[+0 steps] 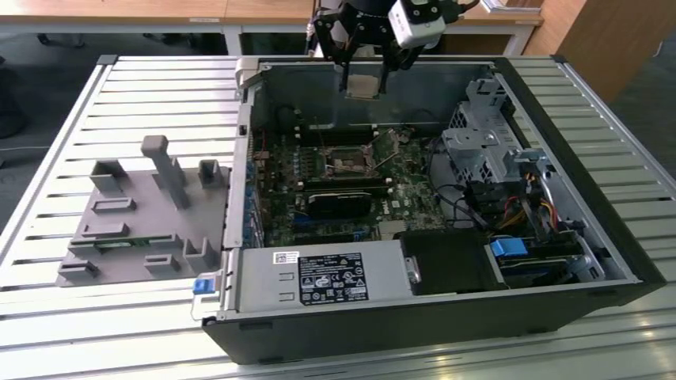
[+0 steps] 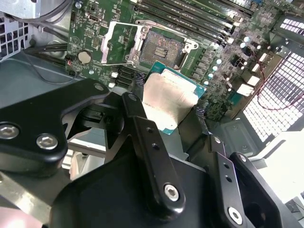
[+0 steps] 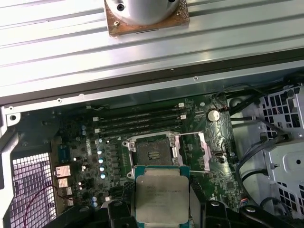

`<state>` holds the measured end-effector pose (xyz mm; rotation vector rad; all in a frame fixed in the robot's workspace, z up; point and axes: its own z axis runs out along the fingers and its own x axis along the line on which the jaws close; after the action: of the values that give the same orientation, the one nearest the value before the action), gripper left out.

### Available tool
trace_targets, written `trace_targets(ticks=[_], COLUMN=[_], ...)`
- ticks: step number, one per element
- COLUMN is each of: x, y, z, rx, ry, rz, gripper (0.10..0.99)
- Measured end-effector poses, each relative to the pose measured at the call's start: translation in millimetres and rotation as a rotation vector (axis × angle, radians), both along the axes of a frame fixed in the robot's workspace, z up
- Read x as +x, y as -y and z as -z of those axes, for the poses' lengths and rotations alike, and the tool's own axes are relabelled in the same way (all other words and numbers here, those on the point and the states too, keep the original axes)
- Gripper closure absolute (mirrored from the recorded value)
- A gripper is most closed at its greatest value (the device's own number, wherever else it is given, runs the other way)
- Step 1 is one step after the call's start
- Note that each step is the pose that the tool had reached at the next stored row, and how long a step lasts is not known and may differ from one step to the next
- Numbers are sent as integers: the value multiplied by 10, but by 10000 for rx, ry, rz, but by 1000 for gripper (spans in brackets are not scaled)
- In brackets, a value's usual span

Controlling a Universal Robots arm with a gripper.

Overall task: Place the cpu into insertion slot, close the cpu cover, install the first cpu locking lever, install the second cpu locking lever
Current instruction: 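Place the cpu into insertion slot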

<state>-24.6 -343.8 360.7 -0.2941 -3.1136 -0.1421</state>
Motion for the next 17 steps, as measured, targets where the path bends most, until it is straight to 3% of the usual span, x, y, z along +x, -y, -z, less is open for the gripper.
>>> trace_targets(ticks=[17], x=[0], y=[0], z=[0], rx=[1], ry=[0], rz=[468], gripper=[545])
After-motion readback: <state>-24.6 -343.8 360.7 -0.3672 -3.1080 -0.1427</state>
